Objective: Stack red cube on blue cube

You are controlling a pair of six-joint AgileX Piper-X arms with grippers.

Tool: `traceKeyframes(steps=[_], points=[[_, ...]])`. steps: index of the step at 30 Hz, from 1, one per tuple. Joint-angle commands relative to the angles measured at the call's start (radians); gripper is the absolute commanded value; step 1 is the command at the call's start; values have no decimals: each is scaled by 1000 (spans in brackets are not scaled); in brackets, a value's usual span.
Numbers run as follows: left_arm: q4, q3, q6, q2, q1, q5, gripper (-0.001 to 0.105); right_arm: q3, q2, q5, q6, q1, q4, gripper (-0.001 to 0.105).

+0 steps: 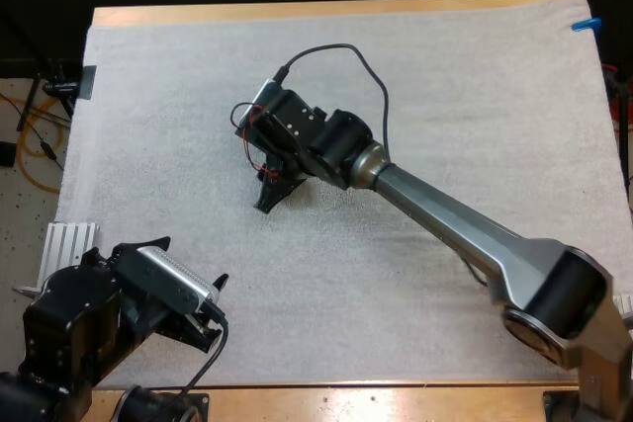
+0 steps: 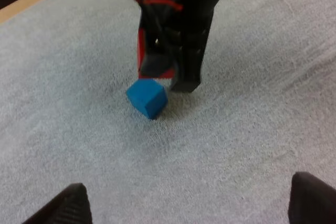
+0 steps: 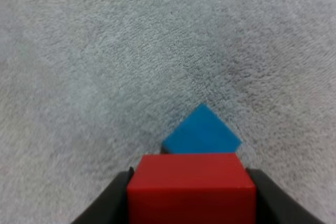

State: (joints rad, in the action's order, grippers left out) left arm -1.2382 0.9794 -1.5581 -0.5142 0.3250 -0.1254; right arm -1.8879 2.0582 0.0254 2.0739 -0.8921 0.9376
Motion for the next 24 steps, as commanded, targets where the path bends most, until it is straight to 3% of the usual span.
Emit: traceKeyframes(steps=[1,15,24], points=[[19,1,-15,5,1,17,74,-26,12,-25,-8,1,-9,23],[19,1,-15,5,1,17,74,-188,201,-6,-57,11,-4,23],[19,1,-15,5,1,17,74,-195,216,23,-75,46,18,23]])
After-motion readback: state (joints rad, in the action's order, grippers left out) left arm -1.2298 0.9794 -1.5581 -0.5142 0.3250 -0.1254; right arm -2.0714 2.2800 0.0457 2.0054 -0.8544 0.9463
